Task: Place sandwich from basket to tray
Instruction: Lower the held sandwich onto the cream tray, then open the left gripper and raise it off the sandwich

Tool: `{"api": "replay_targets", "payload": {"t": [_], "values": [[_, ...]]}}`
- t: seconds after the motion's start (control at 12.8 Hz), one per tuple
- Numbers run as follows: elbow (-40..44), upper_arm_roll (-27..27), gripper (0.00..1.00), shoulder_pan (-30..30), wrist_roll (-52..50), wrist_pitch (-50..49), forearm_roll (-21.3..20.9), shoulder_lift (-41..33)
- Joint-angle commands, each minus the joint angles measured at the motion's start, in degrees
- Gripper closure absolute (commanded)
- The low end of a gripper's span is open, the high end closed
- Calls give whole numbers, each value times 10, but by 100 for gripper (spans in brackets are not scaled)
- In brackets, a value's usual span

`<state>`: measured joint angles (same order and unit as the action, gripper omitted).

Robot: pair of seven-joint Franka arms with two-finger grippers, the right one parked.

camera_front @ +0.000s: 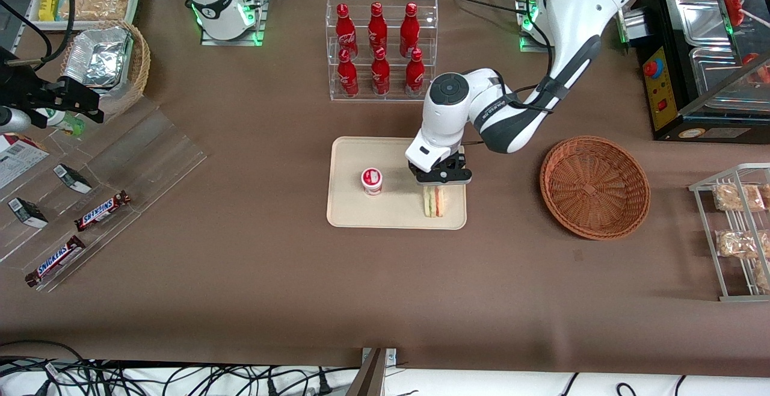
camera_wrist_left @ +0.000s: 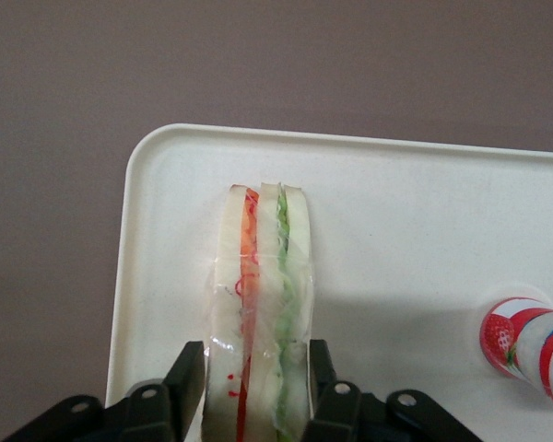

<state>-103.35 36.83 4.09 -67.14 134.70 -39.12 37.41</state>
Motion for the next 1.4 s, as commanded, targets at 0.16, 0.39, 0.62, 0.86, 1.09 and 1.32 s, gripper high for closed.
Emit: {"api": "replay_targets", "payload": {"t": [0.16,0.39,0.62,0.86,1.09,1.32], "values": [[-3,-1,17,4,-26,0,-22,1],[8,7,0,3,-68,-3,-18,-8],[23,33,0,6,-70,-73,-6,-35],[61,53,0,-1,-63,-132,26,-43],[82,53,0,-14,-27,-153,54,-58],[139,53,0,-44,20,-217,92,-65]]}}
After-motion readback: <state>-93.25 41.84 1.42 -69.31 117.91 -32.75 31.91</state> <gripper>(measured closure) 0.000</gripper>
